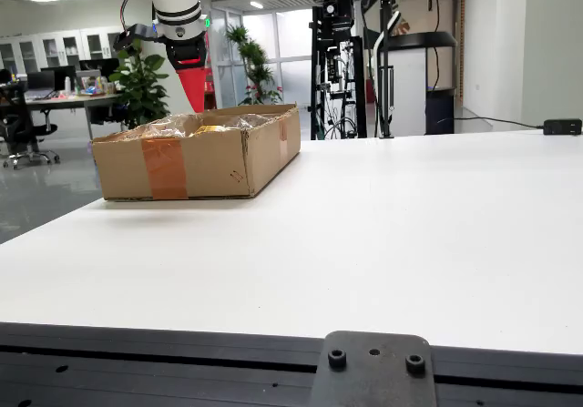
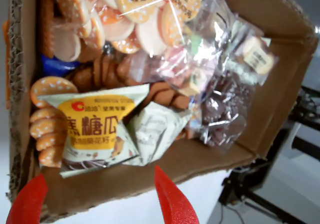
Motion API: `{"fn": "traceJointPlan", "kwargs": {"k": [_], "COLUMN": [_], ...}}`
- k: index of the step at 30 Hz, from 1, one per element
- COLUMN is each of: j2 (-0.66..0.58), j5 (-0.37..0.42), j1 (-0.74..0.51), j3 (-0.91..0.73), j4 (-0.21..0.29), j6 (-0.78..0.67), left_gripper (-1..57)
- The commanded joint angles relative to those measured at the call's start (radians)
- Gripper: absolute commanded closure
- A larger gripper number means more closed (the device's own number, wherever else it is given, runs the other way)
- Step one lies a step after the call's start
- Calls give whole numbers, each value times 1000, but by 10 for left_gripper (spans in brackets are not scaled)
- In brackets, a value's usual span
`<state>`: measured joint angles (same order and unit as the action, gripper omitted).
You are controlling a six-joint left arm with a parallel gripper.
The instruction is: Grasp a snack and put it in the bin.
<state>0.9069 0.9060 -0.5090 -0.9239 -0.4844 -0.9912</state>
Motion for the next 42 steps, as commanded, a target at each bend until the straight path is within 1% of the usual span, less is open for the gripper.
{"fn": "traceJointPlan", "kwargs": {"k": [1,8,18,22,36,42], "j2": [-1,-24,-56,-66,-198,-240], "j5": [32,81,146,179,272,294], "j1": [-35,-130,-292,-350,-486,-536], "j3": [2,13,58,78,95,95], "j4": [-1,-2,-1,-1,3,18], "j6": [1,2,1,1,4,7], "left_gripper": [178,230,256,276,408,480]}}
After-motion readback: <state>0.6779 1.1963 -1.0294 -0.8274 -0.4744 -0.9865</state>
